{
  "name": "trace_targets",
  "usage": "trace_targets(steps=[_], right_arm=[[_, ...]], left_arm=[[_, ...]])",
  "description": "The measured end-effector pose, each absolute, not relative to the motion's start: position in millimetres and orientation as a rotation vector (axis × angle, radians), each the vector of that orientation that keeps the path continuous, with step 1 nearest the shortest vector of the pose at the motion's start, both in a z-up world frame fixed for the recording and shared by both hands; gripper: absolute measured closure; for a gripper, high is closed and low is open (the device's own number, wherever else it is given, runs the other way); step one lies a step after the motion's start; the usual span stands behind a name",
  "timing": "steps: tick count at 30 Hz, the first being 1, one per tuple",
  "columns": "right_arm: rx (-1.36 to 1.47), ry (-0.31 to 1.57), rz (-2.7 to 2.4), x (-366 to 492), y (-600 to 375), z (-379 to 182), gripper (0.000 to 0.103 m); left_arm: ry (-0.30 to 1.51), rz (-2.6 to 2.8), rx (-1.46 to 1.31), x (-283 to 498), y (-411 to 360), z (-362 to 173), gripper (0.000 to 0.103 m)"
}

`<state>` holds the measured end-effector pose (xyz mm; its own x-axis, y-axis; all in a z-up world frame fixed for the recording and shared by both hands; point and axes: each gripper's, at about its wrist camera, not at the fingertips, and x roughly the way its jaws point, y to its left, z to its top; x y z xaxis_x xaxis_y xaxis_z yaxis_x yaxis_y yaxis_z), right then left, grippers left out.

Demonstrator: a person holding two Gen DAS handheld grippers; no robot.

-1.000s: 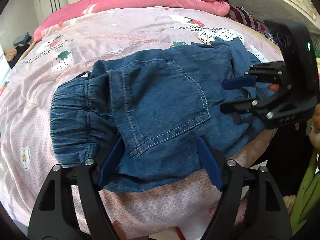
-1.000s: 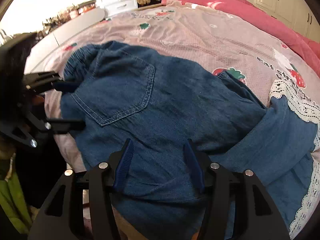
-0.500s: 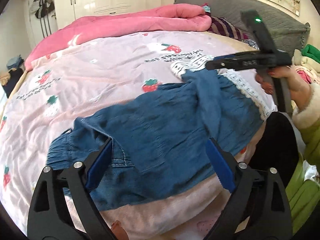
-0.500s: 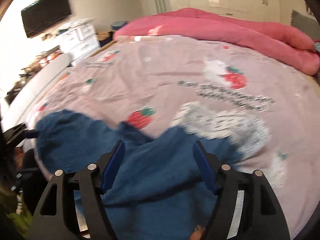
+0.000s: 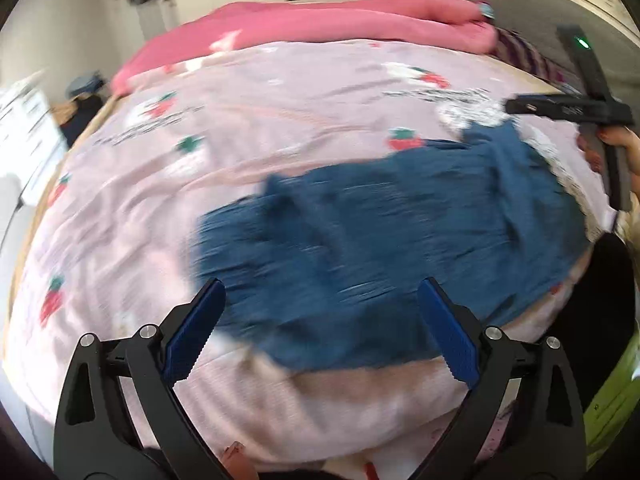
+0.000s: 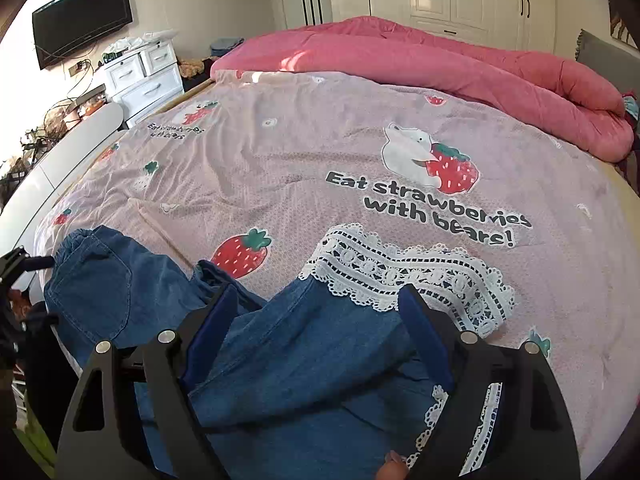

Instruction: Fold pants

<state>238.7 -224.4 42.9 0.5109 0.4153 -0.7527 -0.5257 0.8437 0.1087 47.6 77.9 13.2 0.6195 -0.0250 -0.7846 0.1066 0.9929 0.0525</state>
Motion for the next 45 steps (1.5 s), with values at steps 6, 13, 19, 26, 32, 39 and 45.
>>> trace_targets(steps=[6, 13, 19, 26, 32, 39, 45], right_arm=[[-0.151, 0.865, 0.566, 255.8, -223.2, 49.6, 0.019], [-0.223, 0.949, 0.576, 295.3, -207.0, 39.4, 0.018], [-0.219, 1.054, 0.662, 330.3, -197.5, 25.3, 0.018], [-0.254, 1.157, 0.797, 352.4, -177.2, 2.7, 0.033], [-0.290, 1.216, 0.782, 355.7, -180.8, -12.1, 0.086], [-0.196, 1.104, 0.747, 331.1, -208.7, 21.3, 0.089], [-0.086, 0.993, 0.721, 306.4, -244.4, 64.7, 0.089]], left_arm=[[0.794, -0.200, 0.029, 50.2, 66.0, 52.2, 0.011], [0.812, -0.491, 0.093, 80.6, -33.5, 34.7, 0.010], [0.908, -0.616, 0.094, 82.1, -76.9, -4.0, 0.010], [0.933, -0.637, 0.131, 77.1, -90.2, -24.5, 0.010], [0.939, -0.638, 0.093, 83.3, -88.0, -28.0, 0.012], [0.945, -0.641, 0.076, 93.7, -88.3, -34.0, 0.032], [0.935, -0.640, 0.113, 94.8, -94.7, -37.1, 0.039]])
